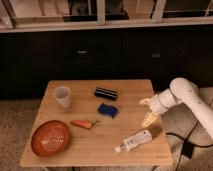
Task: Place the bottle in the ceramic bowl
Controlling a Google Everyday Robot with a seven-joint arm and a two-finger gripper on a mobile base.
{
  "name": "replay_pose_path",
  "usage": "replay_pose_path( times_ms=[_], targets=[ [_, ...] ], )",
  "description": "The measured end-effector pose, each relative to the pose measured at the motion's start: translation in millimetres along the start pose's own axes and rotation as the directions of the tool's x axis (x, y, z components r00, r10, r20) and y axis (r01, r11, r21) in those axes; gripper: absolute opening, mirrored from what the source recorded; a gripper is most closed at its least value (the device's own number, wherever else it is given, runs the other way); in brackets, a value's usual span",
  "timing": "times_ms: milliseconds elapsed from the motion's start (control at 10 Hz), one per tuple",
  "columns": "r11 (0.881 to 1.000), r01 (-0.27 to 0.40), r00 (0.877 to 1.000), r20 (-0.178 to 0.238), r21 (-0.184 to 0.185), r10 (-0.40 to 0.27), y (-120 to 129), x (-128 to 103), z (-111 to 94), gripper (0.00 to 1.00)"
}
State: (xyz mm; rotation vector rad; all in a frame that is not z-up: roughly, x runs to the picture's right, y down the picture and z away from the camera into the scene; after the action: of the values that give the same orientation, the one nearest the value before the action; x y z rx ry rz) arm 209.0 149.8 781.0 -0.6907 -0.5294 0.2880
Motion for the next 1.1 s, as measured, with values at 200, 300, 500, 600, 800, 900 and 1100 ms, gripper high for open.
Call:
replay_pose_path(
  times_ms=[200,300,500,600,800,900,1100],
  targets=[
    [0.999,0.051,0.998,-0.022,-0.013,-0.052,8,5,-3,0.8],
    [0.996,0.086,0.996,-0.029,-0.031,-0.087,14,13,1,0.8],
    [0.981,0.18,0.982,-0.041,-0.075,-0.183,31,28,8,0.8],
    [0.969,0.228,0.971,-0.054,-0.095,-0.234,41,37,8,0.8],
    [0.953,0.282,0.954,-0.074,-0.114,-0.291,50,44,11,0.8],
    [0.941,0.316,0.94,-0.093,-0.124,-0.328,56,47,14,0.8],
    [0.915,0.381,0.908,-0.131,-0.134,-0.398,72,51,19,0.8]
  ],
)
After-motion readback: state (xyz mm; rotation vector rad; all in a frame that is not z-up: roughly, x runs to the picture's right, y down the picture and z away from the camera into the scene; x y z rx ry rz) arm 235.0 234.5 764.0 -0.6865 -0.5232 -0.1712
